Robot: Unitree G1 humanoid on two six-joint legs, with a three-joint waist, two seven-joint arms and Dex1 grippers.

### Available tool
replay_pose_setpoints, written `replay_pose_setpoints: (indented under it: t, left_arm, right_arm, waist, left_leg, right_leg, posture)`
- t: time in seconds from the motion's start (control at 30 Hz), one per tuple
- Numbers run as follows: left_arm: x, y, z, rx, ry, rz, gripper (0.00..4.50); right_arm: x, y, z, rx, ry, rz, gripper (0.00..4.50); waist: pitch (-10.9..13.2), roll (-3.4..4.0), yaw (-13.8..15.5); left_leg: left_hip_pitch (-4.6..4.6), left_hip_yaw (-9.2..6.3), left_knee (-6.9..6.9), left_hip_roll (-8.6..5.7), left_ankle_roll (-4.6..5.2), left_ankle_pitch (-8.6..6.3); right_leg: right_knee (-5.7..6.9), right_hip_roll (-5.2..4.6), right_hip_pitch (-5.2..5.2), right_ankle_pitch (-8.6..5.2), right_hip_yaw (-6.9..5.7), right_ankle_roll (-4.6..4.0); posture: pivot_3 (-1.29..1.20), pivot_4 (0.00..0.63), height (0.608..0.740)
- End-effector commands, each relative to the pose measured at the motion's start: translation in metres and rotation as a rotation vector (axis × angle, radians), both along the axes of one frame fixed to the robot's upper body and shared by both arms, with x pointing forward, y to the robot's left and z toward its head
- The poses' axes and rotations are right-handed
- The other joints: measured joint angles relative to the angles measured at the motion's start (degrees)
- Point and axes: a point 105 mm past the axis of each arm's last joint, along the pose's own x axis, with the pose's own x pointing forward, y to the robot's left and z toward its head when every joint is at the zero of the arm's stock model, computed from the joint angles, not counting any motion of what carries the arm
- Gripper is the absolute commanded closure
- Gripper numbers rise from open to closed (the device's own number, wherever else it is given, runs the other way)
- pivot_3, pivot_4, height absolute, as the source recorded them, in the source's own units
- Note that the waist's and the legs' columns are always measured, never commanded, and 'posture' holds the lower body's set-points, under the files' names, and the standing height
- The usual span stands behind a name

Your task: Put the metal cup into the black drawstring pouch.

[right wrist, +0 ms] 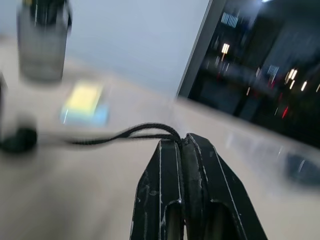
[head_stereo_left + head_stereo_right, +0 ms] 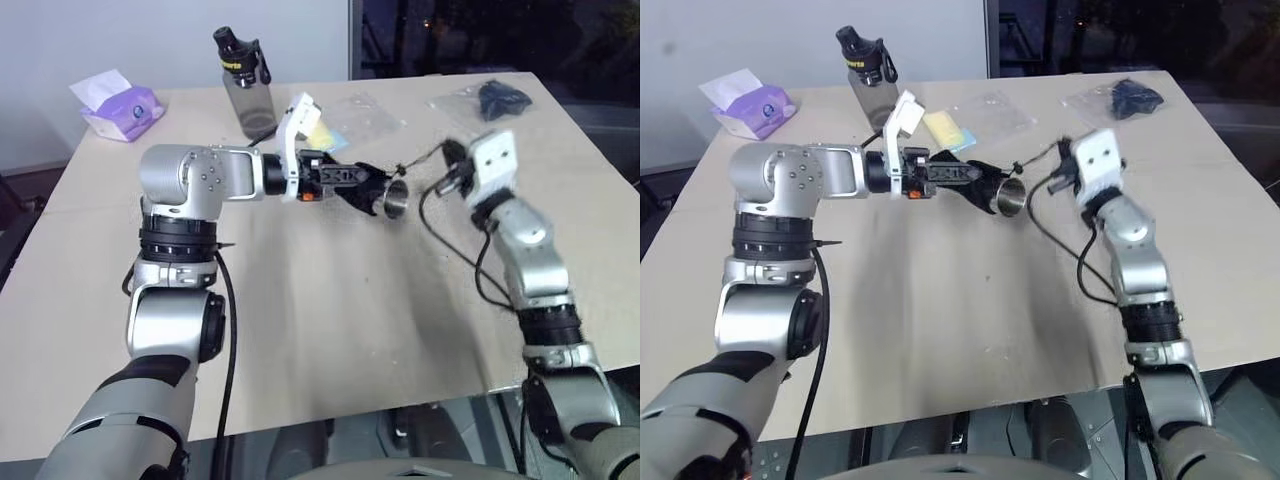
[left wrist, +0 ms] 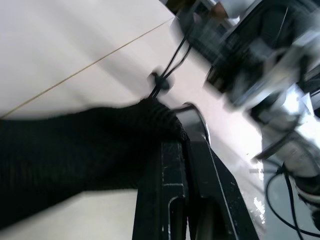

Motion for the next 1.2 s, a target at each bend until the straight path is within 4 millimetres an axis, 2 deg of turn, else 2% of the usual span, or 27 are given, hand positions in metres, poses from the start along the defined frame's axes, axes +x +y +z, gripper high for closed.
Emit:
replay_pose_setpoints:
  t: [0.03,0.2,0.27,0.7,0.9,0.97,1.13,1.2]
  left_arm:
    - [-0.001,0.001,0.016,-0.055,-0.034,0.009,4.5]
    - [-0.001,-0.003,0.017,-0.092,-0.01,0.02,4.5]
    - [-0.003,-0.007,0.017,-0.11,0.002,0.019,4.5]
    - [-0.022,-0.012,0.028,-0.189,0.017,-0.053,4.5]
    - [-0.027,-0.007,0.035,-0.185,-0.06,-0.071,1.7]
    - [-0.029,-0.007,0.04,-0.175,-0.123,-0.088,1.7]
    - [-0.031,-0.017,0.06,-0.156,-0.412,-0.113,1.7]
    - [-0.031,-0.024,0.062,-0.173,-0.444,-0.124,1.7]
  right_arm:
    - [-0.013,0.0,0.045,0.031,-0.127,0.022,4.47]
    - [-0.022,0.008,0.089,0.073,-0.223,0.061,4.47]
    - [-0.024,0.013,0.1,0.099,-0.239,0.08,4.47]
    - [-0.024,0.018,0.094,0.119,-0.195,0.112,4.47]
    - [-0.031,0.031,0.098,0.116,-0.197,0.186,4.5]
    - [-0.034,0.036,0.098,0.111,-0.193,0.215,4.5]
    - [-0.045,0.056,0.099,0.101,-0.18,0.325,4.5]
    - [-0.05,0.064,0.097,0.083,-0.173,0.364,4.5]
  waist:
    - [0.0,0.0,0.1]
    - [0.0,0.0,0.1]
    - [0.0,0.0,0.1]
    - [0.0,0.0,0.1]
    - [0.0,0.0,0.1]
    - [0.0,0.01,0.1]
    - [0.0,0.01,0.2]
    - [0.0,0.01,0.3]
  left_leg:
    - [0.0,-0.02,0.0,0.0,0.0,0.0]
    - [-0.04,0.01,0.0,-0.01,0.0,0.0]
    - [-0.04,0.02,0.0,-0.03,0.0,0.0]
    - [-0.04,-0.04,-0.02,-0.02,0.0,0.0]
    - [-0.04,-0.01,-0.03,-0.01,0.0,0.0]
    - [-0.04,-0.04,-0.04,-0.01,0.0,0.0]
    - [-0.04,-0.01,-0.05,-0.01,0.0,0.0]
    - [-0.05,0.01,-0.05,-0.02,0.0,0.0]
  right_leg:
    - [0.0,0.0,0.0,0.0,-0.02,0.0]
    - [-0.04,-0.03,0.01,0.0,-0.01,0.0]
    - [-0.03,-0.04,0.0,0.0,0.0,0.0]
    - [-0.01,-0.04,0.0,0.01,-0.04,-0.01]
    - [-0.03,-0.04,-0.01,0.01,-0.02,-0.01]
    - [-0.03,-0.04,-0.01,0.01,-0.04,-0.01]
    - [-0.06,-0.06,-0.02,0.01,-0.03,-0.02]
    - [-0.07,-0.06,-0.01,0.01,-0.02,-0.02]
  posture:
    - [0.0,0.15,0.74]
    - [0.0,0.15,0.74]
    - [0.0,0.15,0.74]
    - [0.0,0.15,0.74]
    - [0.0,0.15,0.74]
    - [0.0,0.15,0.74]
    - [0.0,0.15,0.74]
    - [0.0,0.15,0.74]
